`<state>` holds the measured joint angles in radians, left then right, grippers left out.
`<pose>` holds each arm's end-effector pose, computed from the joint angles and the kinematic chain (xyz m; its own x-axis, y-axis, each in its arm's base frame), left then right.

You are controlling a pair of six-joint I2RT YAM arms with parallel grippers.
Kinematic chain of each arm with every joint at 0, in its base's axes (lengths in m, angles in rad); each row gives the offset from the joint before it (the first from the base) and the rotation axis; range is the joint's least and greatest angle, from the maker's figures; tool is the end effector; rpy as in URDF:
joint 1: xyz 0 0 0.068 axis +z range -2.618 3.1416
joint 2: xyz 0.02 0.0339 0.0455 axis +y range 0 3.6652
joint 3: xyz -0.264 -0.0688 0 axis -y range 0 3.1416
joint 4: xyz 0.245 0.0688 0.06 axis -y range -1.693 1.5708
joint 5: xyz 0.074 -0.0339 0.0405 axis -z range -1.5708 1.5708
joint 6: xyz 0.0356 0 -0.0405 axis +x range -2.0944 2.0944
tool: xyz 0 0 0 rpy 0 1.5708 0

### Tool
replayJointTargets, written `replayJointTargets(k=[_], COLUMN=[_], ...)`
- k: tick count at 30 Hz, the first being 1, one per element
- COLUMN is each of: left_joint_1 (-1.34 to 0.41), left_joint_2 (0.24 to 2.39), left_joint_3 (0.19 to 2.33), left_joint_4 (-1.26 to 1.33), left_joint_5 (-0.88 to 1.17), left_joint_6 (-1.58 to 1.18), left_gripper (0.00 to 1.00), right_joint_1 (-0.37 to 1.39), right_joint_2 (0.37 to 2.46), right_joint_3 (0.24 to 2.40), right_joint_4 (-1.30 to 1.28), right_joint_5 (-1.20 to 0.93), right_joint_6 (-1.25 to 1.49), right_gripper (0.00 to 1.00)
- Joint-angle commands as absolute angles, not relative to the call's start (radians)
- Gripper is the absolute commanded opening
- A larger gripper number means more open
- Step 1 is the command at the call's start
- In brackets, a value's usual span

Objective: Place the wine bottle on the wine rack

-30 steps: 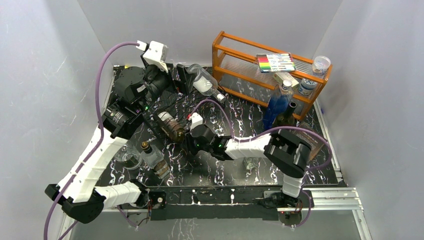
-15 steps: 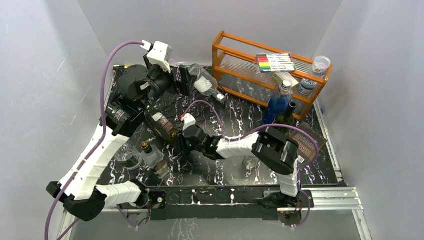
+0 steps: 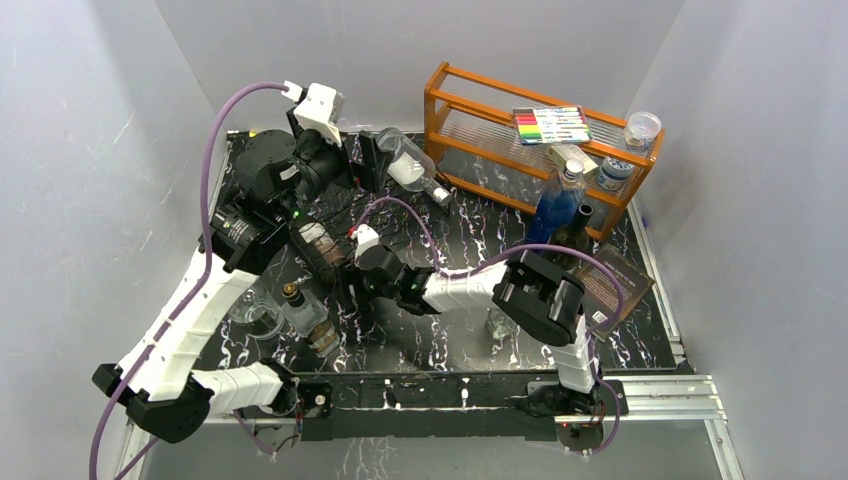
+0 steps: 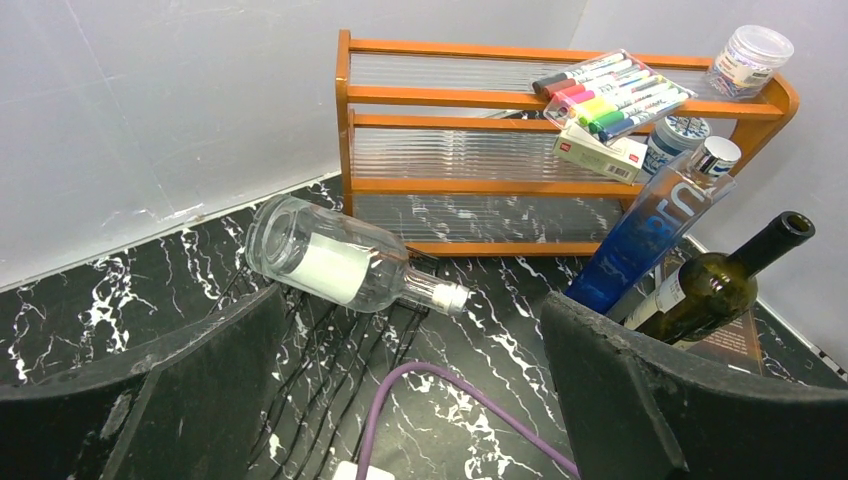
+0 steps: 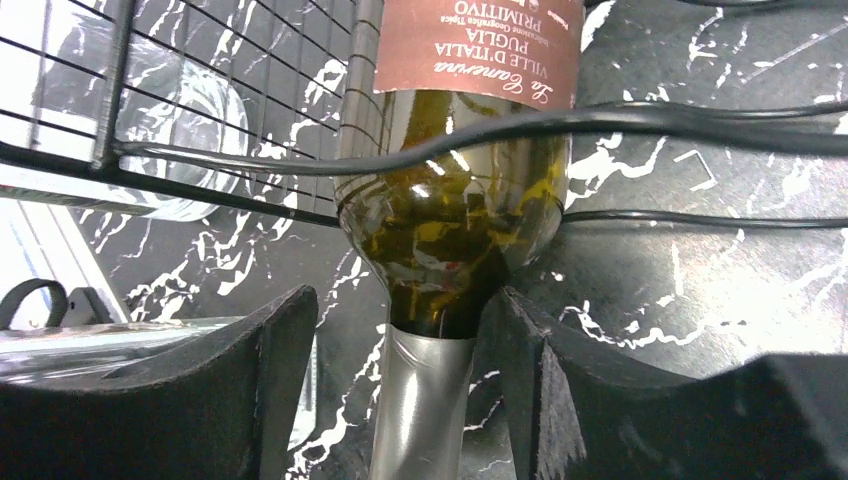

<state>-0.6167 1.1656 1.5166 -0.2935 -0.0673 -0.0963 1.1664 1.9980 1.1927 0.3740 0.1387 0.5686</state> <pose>0.1929 -0.1338 0.5030 -0.0036 -0.1151 -0.9934 0.5244 0.8456 -0.0998 0.1783 0.4041 0.1730 -0.6023 -0.0519 -0.7966 -0.6370 0.6326 0.4404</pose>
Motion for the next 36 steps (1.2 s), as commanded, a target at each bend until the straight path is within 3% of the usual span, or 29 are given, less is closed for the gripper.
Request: replayJointTargets(k=[1,6,11,22,31,36], left_joint_1=[-0.615,-0.615,-0.615,-0.615,-0.615,-0.615], left_joint_2=[1.133,1.126,1.141,1.059,1.031,1.046], left_joint_3=[1.525,1.528,1.612,1.649,1.543,1.465], left_joint_4=[-0.284,-0.295,-0.382,-0.365,-0.333,-0.339], left_joint_5=[-0.058,-0.059,-0.028,-0.094,-0.074,-0.042], left_joint_6=[-0.080,-0.075,-0.061,-0.061,-0.041,-0.022], left_gripper=[0.98,0.98,0.98,0.98,0.98,0.98], right_joint_1=[1.163,1.152,1.143,1.120,1.089,0.982], right_joint_2=[1.966,1.888,1.799,1.468,1.335,1.309], right_joint_3=[1.276,1.265,1.329,1.281,1.498,1.589], right_joint_4=[0.395,0.284,-0.031,-0.288,-0.695,-0.941], right_joint_5=[0.066,0.079,0.091,0.137,0.602,0.680], right_joint_6=[0.551,0.551,0.511,0.450,0.403,0.481], right_gripper=[0.74,0.77,0.78,0.82,0.87,0.87])
